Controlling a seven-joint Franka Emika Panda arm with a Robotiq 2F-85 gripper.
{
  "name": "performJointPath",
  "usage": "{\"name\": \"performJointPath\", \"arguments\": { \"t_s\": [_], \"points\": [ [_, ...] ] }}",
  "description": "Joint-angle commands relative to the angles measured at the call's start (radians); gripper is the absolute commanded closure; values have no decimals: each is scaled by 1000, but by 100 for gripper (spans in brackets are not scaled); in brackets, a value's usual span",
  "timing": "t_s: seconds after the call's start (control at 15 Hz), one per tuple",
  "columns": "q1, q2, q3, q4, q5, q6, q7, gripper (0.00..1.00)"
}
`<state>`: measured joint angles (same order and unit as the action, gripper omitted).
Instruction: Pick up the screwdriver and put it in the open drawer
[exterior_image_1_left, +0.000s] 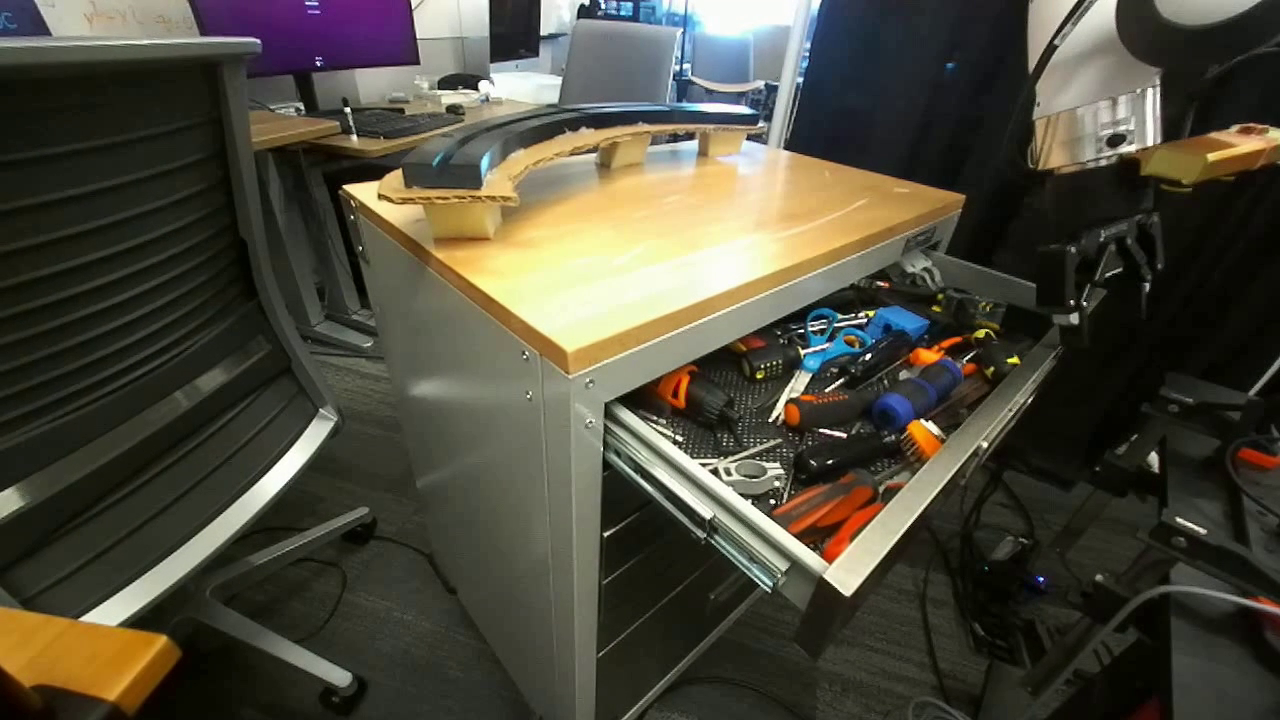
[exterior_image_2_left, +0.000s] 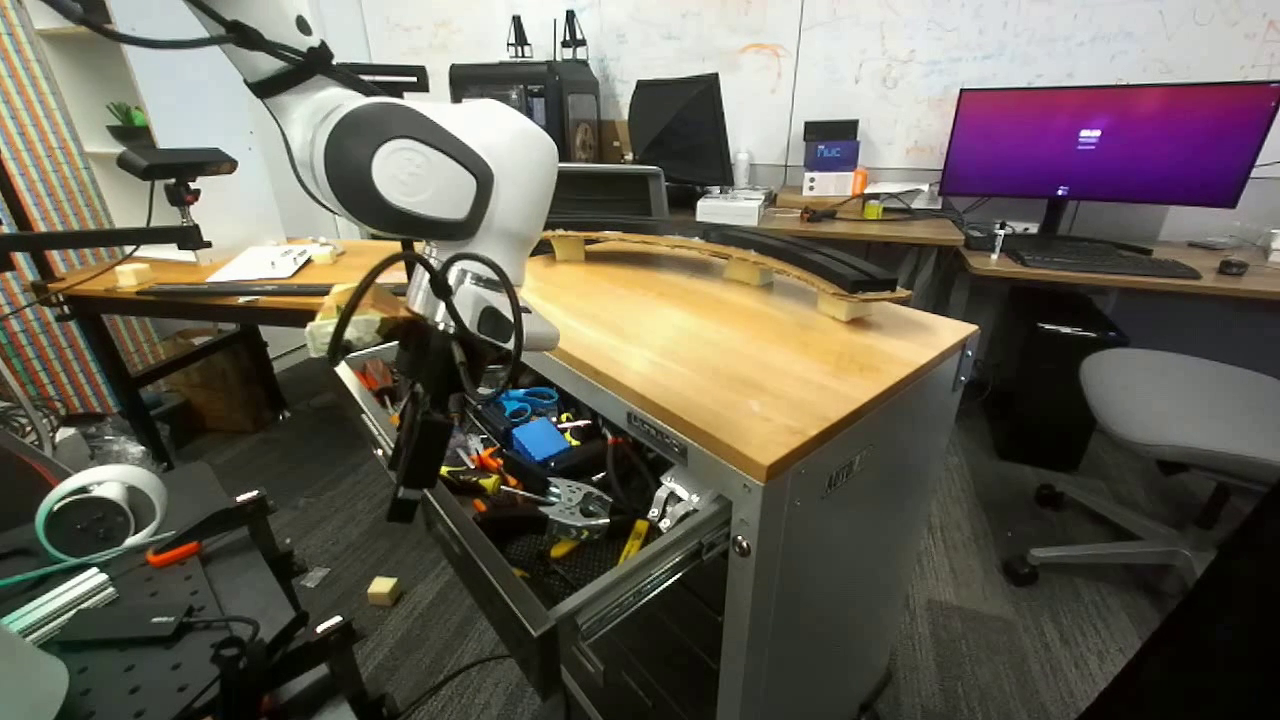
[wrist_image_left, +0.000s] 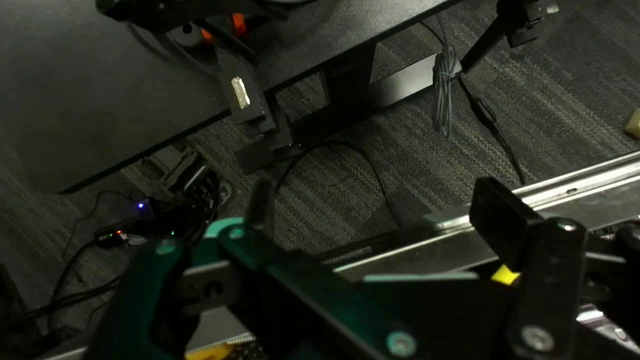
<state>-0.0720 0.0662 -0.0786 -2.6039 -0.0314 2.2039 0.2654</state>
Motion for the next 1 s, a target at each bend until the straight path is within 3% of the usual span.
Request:
{"name": "performJointPath", "arguments": {
  "t_s": [0.0,0.2,0.6,0.93],
  "points": [
    [-18,57,-7,15,104,-9,-96,32],
    [-25,102,-6,33,142,-21,-157,58],
    [40,172,5,85,-151,116,-134,99],
    [92,232,16,151,-335,173,-146,100]
  ]
}}
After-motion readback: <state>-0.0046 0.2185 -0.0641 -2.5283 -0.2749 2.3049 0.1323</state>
